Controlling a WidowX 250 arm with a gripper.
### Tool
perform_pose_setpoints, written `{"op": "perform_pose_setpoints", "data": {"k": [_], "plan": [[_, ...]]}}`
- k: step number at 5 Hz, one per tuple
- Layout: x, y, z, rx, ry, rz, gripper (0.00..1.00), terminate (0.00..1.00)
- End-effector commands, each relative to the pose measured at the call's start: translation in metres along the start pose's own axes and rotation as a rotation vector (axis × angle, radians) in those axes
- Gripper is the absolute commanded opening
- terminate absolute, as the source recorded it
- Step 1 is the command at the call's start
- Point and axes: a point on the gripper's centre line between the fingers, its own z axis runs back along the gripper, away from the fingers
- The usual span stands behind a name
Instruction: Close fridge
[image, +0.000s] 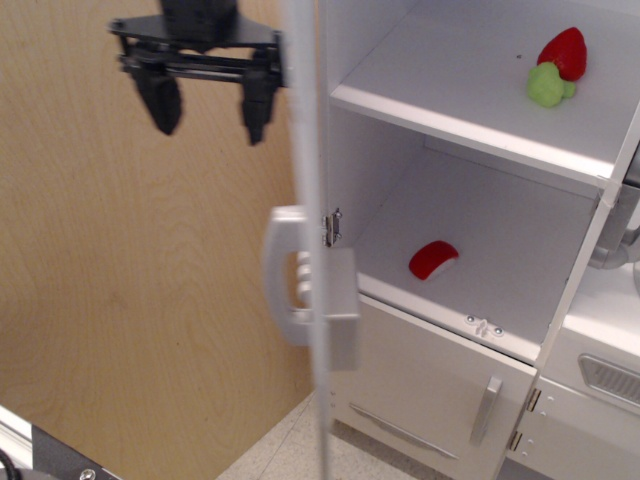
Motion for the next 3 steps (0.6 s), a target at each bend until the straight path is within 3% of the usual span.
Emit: {"op": "perform_pose_setpoints", "data": {"k": [1, 3], "plan": [[0.022, -0.038, 0.001, 0.034, 0.007, 0.012, 1.0, 0.0], [0.067, -0.069, -0.002, 0.026, -0.012, 0.05, 1.0, 0.0]]}}
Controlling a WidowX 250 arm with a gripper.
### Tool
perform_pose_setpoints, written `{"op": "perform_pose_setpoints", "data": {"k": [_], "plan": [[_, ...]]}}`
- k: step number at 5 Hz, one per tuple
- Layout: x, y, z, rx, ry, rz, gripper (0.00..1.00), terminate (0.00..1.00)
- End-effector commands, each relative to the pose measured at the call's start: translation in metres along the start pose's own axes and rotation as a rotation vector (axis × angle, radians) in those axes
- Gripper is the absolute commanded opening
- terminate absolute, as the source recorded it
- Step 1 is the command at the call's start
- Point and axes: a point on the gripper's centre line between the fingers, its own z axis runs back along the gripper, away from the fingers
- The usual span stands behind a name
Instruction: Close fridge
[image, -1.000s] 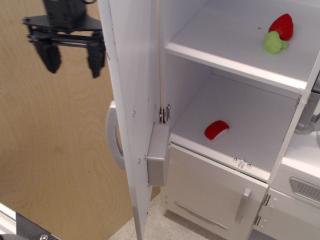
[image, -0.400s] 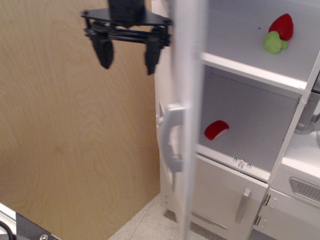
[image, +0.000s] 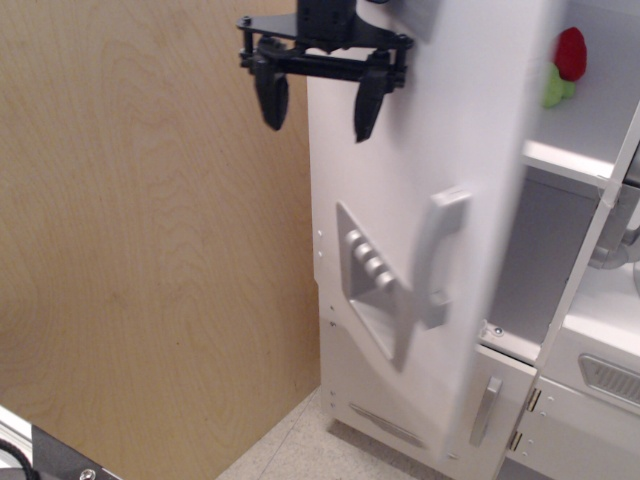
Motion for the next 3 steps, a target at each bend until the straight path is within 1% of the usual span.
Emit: {"op": "perform_pose_setpoints", "data": {"k": [1, 3], "plan": [[0.046, -0.02, 0.021, -0.033, -0.064, 0.045, 1.0, 0.0], [0.064, -0.026, 0.029, -0.055, -0.07, 0.073, 1.0, 0.0]]}}
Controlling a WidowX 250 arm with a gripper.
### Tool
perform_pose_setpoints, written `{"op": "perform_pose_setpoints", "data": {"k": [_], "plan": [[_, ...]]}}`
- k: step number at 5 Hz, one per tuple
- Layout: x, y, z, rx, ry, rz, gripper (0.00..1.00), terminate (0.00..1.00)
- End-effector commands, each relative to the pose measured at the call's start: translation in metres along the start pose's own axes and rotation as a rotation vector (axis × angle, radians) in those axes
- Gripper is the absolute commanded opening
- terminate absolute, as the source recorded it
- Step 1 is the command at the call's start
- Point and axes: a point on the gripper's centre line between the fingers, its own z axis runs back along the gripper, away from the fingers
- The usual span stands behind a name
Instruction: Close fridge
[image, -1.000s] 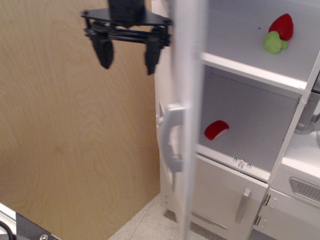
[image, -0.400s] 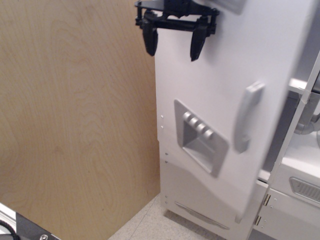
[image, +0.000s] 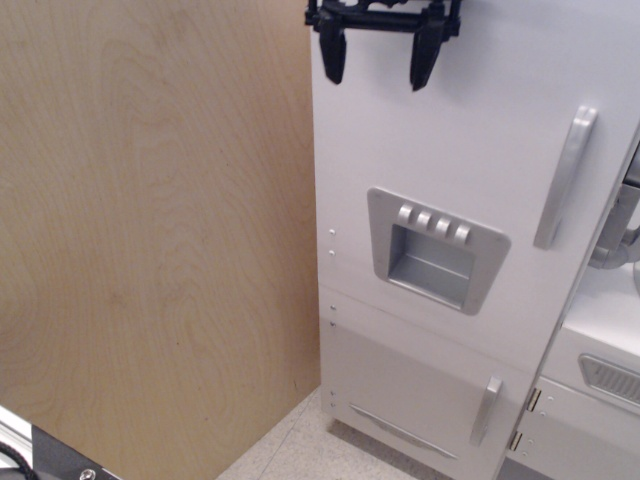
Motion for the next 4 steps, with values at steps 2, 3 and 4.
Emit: {"op": "perform_pose_setpoints", "data": {"k": [2, 3, 4], "plan": [[-0.054, 0.018, 0.034, -0.046, -0.072, -0.127, 1.0, 0.0], [-0.087, 0.031, 0.045, -0.061, -0.058, -0.17, 1.0, 0.0], [-0.087, 0.031, 0.045, -0.061, -0.058, -0.17, 1.0, 0.0]]}}
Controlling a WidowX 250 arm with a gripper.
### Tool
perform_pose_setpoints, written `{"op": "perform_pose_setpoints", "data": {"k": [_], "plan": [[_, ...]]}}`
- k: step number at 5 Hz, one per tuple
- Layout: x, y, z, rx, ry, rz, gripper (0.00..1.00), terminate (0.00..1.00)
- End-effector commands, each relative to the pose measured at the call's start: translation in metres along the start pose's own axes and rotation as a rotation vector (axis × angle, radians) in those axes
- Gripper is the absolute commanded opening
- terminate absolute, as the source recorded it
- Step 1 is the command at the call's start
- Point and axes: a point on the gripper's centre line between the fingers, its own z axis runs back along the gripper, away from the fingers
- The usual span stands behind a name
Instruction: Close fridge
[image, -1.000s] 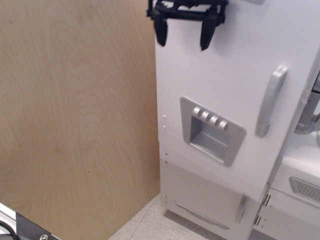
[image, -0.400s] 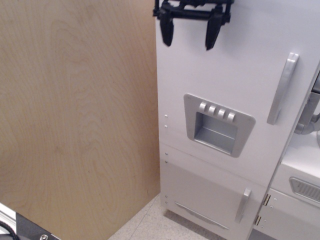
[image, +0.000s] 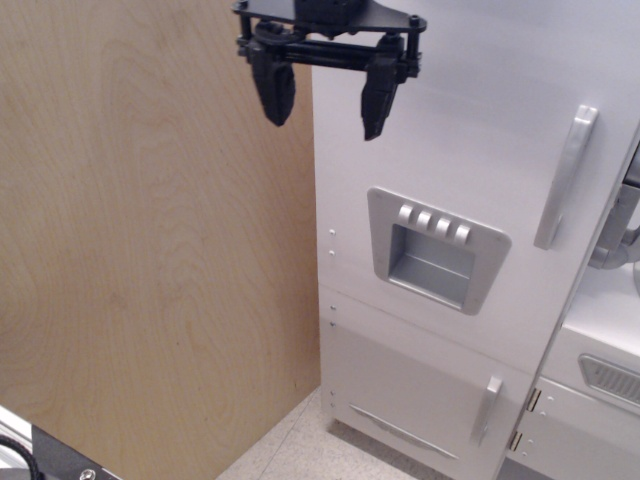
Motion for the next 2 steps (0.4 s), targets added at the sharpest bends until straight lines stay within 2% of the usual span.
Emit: {"op": "perform_pose_setpoints", "data": {"k": [1, 2], "plan": [[0.0034, 0.0017, 0.0152, -0.012, -0.046, -0.005, 1.0, 0.0], [0.0034, 0.0017, 0.0152, -0.012, -0.046, -0.005, 1.0, 1.0]]}}
